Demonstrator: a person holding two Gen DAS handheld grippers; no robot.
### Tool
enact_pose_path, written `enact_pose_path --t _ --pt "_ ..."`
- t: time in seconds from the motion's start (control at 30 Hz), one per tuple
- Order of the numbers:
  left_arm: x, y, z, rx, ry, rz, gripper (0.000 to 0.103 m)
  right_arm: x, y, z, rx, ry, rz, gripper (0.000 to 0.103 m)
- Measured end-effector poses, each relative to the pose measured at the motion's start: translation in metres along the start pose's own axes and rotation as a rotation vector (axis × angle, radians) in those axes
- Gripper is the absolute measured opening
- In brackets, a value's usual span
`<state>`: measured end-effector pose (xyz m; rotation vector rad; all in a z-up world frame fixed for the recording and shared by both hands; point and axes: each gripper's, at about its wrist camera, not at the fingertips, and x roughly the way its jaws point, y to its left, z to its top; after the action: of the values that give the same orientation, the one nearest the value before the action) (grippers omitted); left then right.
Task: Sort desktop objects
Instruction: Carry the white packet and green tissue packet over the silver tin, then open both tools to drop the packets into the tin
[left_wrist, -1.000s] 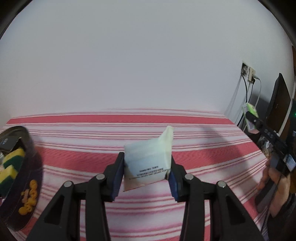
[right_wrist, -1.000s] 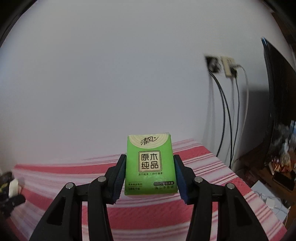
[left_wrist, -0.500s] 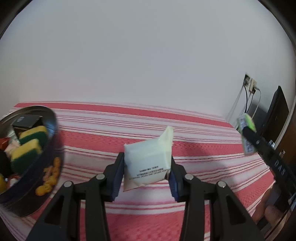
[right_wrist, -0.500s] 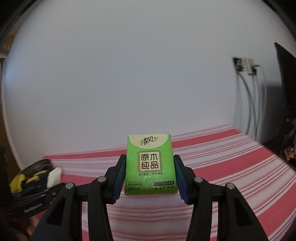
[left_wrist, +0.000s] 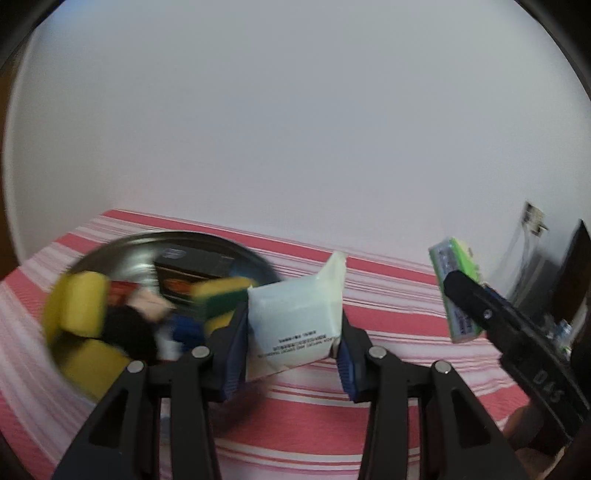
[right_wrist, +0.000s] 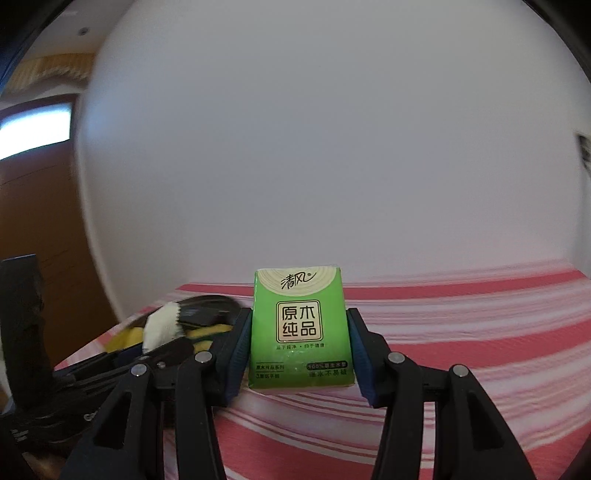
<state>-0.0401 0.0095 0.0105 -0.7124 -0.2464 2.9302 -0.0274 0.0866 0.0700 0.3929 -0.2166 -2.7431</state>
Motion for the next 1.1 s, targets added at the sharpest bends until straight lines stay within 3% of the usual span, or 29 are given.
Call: enact_pose_path --t 0.23,0.4,0.8,1.1 --pt "-0.009 0.076 0.008 -0.080 -0.020 0.146 0.042 0.044 0.072 0.010 -0.058 0.001 0.138 0.052" --pt "-0.001 0.103 0.010 -0.116 -0.005 0.202 0.042 0.082 0.105 0.022 -0.092 0.030 0.192 0.052" --pt "0.019 0.126 0.009 -0.115 0.040 0.273 0.042 0.163 0.155 0.043 -0.193 0.185 0.271 0.052" --pt "0.041 0.117 0.006 -0.093 0.084 0.247 0.042 0.206 0.176 0.035 -0.264 0.341 0.287 0.052"
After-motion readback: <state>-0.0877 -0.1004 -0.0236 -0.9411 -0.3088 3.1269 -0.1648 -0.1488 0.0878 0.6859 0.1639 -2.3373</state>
